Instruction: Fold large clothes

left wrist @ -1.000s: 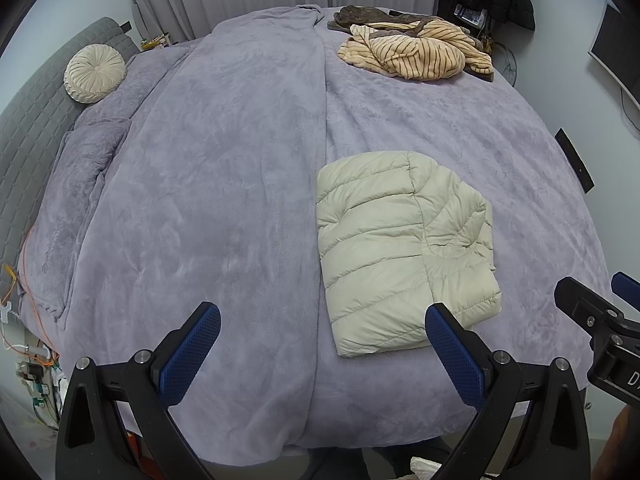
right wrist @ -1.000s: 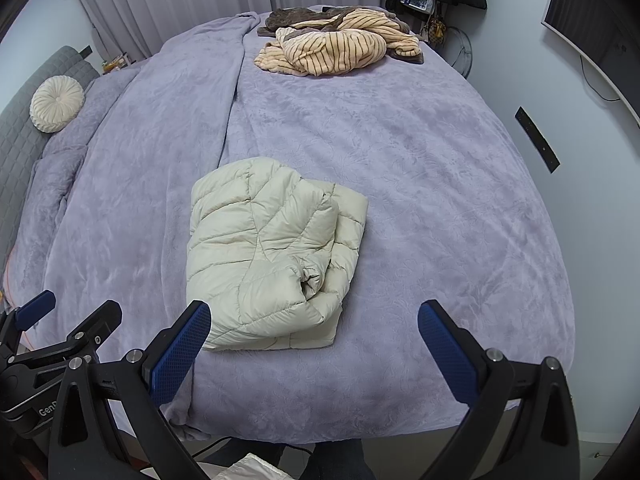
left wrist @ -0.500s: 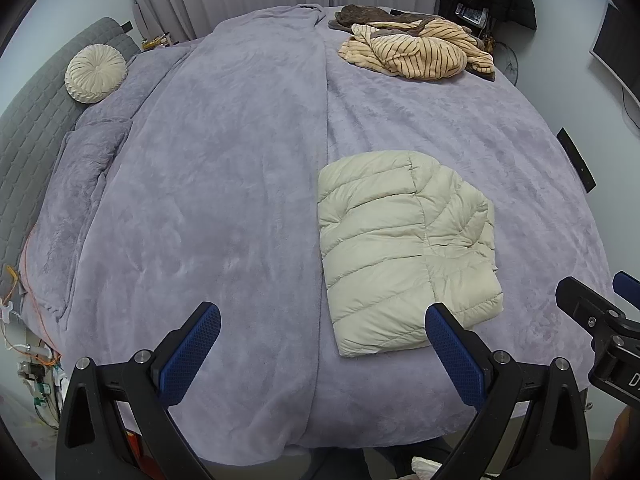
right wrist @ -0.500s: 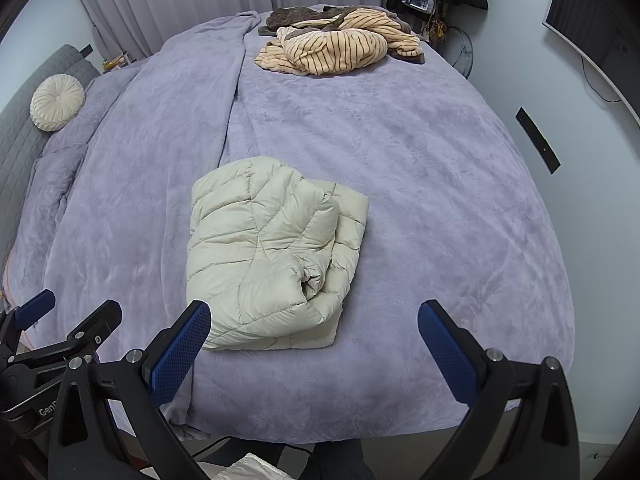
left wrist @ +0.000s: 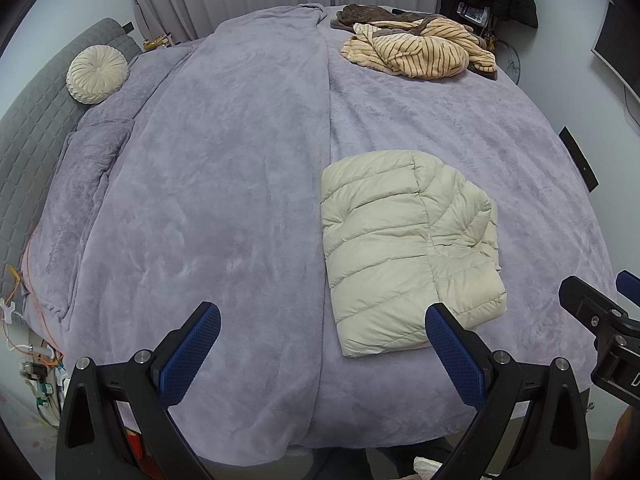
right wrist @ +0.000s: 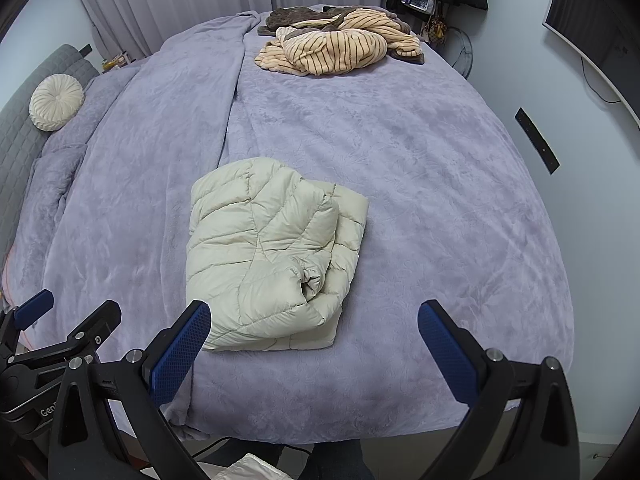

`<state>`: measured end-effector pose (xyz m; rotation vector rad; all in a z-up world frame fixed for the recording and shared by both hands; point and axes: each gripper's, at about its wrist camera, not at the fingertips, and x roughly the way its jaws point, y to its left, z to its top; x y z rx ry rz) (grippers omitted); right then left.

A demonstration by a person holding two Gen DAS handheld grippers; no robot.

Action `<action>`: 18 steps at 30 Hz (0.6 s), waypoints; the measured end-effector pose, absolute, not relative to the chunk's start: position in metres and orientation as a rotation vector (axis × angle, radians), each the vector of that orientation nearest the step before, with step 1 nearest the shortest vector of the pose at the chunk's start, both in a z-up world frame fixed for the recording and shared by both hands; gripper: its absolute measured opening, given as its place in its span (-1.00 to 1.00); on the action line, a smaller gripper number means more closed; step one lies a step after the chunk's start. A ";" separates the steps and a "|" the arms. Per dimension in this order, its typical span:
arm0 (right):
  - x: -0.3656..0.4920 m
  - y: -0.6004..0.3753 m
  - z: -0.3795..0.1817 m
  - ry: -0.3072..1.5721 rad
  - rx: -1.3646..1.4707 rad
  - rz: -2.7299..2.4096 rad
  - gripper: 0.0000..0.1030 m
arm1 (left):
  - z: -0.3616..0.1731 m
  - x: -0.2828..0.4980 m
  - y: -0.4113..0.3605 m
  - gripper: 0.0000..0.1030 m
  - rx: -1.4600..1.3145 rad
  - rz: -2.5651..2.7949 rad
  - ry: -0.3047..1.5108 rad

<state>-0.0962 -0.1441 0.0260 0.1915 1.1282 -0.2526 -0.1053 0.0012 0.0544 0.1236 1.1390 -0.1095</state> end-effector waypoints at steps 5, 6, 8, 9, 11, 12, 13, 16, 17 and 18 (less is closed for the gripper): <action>-0.097 -0.144 0.026 1.127 0.189 -0.254 0.99 | 0.057 -0.101 0.007 0.99 0.106 -0.121 1.138; -0.096 -0.144 0.026 1.128 0.190 -0.253 0.99 | 0.057 -0.100 0.007 0.99 0.108 -0.122 1.138; -0.096 -0.144 0.026 1.129 0.191 -0.252 0.99 | 0.057 -0.101 0.007 0.99 0.114 -0.119 1.138; -0.096 -0.144 0.026 1.129 0.190 -0.252 0.99 | 0.057 -0.101 0.008 0.99 0.116 -0.119 1.139; -0.097 -0.144 0.026 1.129 0.188 -0.253 0.99 | 0.057 -0.100 0.008 0.99 0.121 -0.117 1.141; -0.096 -0.143 0.026 1.129 0.190 -0.253 0.99 | 0.058 -0.099 0.008 0.99 0.124 -0.115 1.141; -0.096 -0.142 0.026 1.129 0.190 -0.254 0.99 | 0.058 -0.099 0.009 0.99 0.125 -0.114 1.142; -0.096 -0.143 0.025 1.131 0.190 -0.254 0.99 | 0.058 -0.097 0.008 0.99 0.130 -0.110 1.139; -0.096 -0.144 0.025 1.132 0.190 -0.253 0.99 | 0.058 -0.098 0.008 0.99 0.131 -0.111 1.138; -0.095 -0.144 0.024 1.132 0.190 -0.253 0.99 | 0.058 -0.098 0.008 0.99 0.129 -0.112 1.139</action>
